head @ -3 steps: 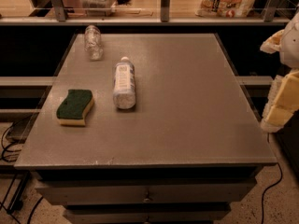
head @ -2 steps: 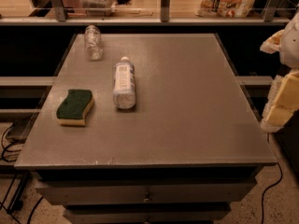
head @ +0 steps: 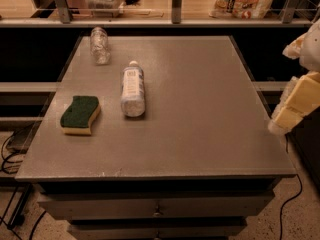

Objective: Pick blue plastic bottle

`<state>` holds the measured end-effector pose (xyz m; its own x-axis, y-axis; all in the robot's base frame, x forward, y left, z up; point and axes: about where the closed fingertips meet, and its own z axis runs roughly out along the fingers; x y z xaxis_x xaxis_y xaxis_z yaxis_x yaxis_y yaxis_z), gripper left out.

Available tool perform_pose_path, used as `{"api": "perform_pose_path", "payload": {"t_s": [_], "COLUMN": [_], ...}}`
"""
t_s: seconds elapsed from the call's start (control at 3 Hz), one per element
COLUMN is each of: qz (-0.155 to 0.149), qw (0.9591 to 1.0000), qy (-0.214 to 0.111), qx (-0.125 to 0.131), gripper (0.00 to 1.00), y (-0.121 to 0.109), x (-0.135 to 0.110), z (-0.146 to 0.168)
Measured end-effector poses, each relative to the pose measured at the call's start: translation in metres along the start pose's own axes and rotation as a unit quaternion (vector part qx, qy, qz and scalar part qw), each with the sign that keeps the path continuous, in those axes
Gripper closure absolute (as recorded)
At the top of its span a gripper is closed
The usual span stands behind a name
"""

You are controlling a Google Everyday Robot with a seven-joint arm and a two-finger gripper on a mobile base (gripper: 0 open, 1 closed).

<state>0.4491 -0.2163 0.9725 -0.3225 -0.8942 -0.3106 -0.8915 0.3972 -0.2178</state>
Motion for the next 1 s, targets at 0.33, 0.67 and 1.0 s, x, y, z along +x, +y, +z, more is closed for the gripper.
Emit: {"api": "perform_pose_path", "payload": {"t_s": [0.33,0.67,1.0], "qz": [0.083,0.143,0.150], "qw": [0.9956,0.9853,0.9839], "qy": [-0.040,-0.087,-0.089], "qx": [-0.015,-0.035,-0.037], "gripper": [0.00,0.00,0.00], "y": [-0.007,-0.014,-0.013], "x": [-0.011,-0.041,-0.043], "z": [0.013,0.020,0.020]}}
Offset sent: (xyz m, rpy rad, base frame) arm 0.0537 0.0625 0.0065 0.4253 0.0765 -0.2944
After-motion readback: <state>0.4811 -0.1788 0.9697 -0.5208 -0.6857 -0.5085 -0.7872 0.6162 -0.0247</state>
